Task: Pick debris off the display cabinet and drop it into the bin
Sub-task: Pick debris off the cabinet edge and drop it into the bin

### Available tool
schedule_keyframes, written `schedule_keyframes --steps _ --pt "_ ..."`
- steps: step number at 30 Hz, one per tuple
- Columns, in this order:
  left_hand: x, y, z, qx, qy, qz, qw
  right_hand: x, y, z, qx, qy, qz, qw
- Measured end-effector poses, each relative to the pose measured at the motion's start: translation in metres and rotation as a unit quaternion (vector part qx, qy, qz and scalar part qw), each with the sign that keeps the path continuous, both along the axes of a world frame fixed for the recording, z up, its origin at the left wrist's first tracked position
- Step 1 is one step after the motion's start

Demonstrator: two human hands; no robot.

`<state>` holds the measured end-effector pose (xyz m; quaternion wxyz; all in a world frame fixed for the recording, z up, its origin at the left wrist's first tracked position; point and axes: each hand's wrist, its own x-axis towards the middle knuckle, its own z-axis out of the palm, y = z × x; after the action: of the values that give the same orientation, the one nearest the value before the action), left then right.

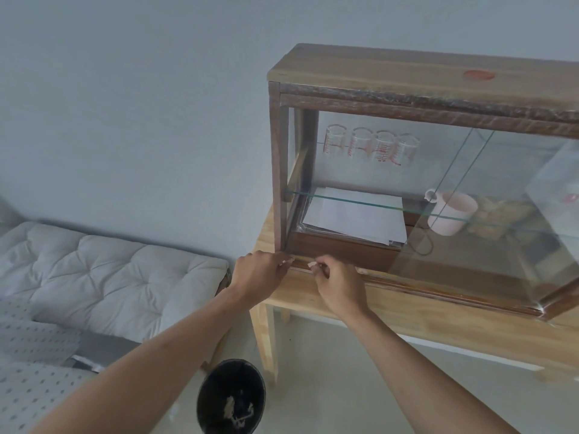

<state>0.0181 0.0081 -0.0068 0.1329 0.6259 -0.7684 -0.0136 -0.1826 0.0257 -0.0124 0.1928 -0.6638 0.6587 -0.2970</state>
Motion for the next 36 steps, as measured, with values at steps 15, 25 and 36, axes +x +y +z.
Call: schedule_keyframes --steps 15,25,36 --pt "0.031 0.068 -0.023 -0.014 0.082 0.088 0.993 0.011 0.037 -0.006 0.010 0.028 0.099 0.995" --pt "0.072 0.144 -0.038 0.044 0.121 0.195 0.972 0.051 0.070 -0.026 0.028 0.036 0.210 0.977" --pt "0.146 0.199 -0.121 0.129 0.124 0.279 0.944 0.123 0.111 -0.106 0.119 0.068 0.246 0.960"
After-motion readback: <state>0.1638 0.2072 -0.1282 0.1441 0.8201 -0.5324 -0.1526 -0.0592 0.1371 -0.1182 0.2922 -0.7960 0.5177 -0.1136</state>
